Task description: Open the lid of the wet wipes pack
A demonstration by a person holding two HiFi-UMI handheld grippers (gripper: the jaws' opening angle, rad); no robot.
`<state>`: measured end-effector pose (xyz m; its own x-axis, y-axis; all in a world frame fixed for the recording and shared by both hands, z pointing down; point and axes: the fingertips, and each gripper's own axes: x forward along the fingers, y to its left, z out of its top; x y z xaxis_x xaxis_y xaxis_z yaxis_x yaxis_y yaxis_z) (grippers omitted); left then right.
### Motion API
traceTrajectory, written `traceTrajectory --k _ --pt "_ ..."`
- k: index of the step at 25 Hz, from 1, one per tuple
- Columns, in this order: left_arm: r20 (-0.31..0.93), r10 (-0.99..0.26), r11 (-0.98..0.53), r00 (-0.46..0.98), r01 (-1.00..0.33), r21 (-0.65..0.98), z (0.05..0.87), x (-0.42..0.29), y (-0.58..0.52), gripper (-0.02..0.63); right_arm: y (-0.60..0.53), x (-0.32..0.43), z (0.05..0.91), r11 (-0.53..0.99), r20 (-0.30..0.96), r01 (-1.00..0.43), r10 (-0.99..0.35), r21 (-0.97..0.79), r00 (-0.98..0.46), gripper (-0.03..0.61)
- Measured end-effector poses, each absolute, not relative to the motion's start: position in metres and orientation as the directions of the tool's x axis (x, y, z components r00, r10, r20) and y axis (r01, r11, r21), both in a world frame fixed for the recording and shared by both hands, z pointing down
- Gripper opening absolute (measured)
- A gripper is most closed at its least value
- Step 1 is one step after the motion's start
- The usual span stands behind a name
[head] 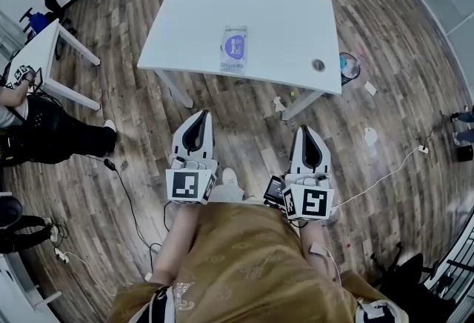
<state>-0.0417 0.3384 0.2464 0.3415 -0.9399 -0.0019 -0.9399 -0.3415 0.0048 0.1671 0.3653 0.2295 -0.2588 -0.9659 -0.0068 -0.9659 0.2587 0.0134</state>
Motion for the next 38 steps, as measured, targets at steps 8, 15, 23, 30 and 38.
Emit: traceTrajectory --k 8,15,23,30,38 --pt "0.015 -0.931 -0.365 0.365 -0.931 0.017 0.258 -0.056 0.304 0.002 0.338 0.157 0.236 0.236 -0.001 -0.971 -0.972 -0.026 -0.236 0.009" --pt "0.038 -0.931 -0.363 0.364 -0.931 0.030 0.267 -0.063 0.282 0.002 0.315 0.146 0.242 0.255 0.020 -0.966 -0.966 -0.039 -0.256 0.009" --pt "0.070 -0.932 -0.353 0.355 -0.935 0.036 0.283 -0.060 0.245 0.002 0.272 0.142 0.254 0.296 0.043 -0.954 -0.954 -0.043 -0.298 0.009" --pt "0.085 -0.939 -0.331 0.333 -0.943 0.030 0.291 -0.059 0.188 0.002 0.206 0.140 0.259 0.332 0.047 -0.943 -0.942 -0.030 -0.333 0.009" --pt "0.080 -0.947 -0.311 0.311 -0.950 0.007 0.284 -0.046 0.126 0.002 0.138 0.149 0.258 0.355 0.051 -0.934 -0.933 -0.043 -0.357 0.009"
